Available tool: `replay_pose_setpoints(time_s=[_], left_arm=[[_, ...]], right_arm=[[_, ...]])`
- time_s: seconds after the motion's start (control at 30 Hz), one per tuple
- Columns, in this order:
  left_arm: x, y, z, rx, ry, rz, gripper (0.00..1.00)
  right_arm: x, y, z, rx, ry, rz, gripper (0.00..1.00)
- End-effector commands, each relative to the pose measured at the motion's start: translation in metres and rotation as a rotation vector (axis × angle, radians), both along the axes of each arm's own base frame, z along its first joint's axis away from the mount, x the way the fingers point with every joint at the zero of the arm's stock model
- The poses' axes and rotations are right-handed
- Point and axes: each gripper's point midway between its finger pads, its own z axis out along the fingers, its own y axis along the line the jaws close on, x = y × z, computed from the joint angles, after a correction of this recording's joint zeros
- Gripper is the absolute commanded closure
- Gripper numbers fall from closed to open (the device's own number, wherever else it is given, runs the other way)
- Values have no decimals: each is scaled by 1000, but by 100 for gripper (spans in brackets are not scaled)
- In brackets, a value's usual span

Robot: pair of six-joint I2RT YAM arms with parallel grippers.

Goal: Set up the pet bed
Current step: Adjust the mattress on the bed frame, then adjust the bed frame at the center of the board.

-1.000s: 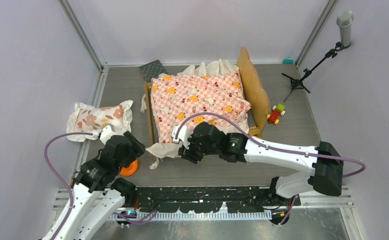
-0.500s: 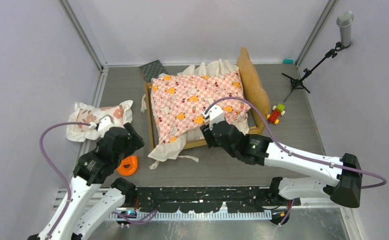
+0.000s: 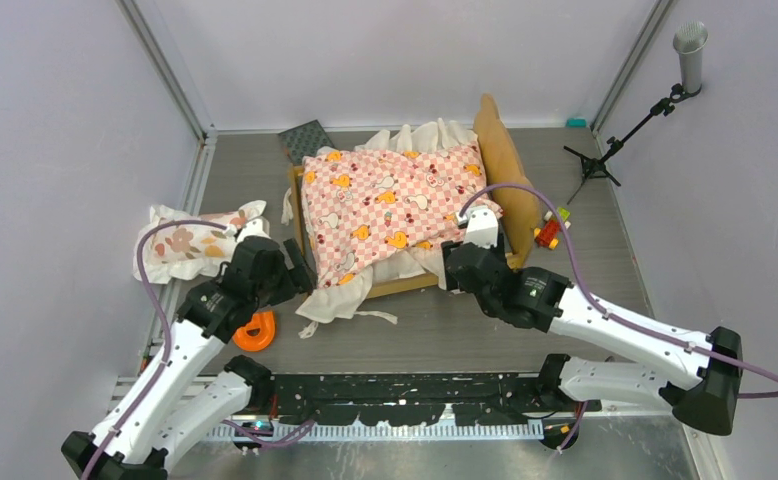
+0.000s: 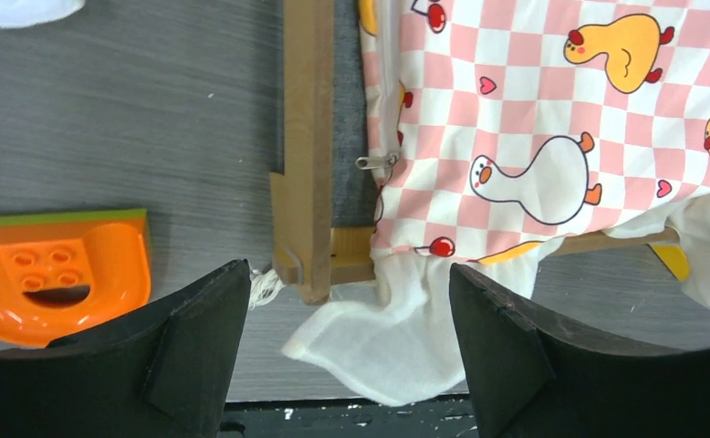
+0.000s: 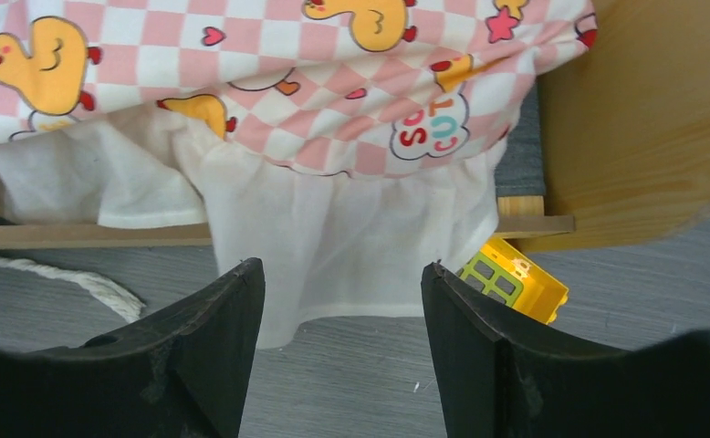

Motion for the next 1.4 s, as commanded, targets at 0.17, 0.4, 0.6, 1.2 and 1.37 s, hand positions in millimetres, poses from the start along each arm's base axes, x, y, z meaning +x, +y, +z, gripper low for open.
replay_pose_setpoints(time_s=[0.17,0.4,0.6,1.2,1.37], left_arm=[[24,-2,-10,100,-13,-12,18],[26,19,-17,188,-8,67,18],[30,8,-17,169,6,23,20],[44,12,2,232,-34,16,13],[40,14,4,228,-36,14,12]], right_arm=[[16,-49,38,71,-61,-193,32],[33,-76,83,5,-87,-227,31],[33,-62,72,56,25,-120,31],[14,-133,86,-89,-77,-315,32],[43,-129,70,-52,-8,-289,31]])
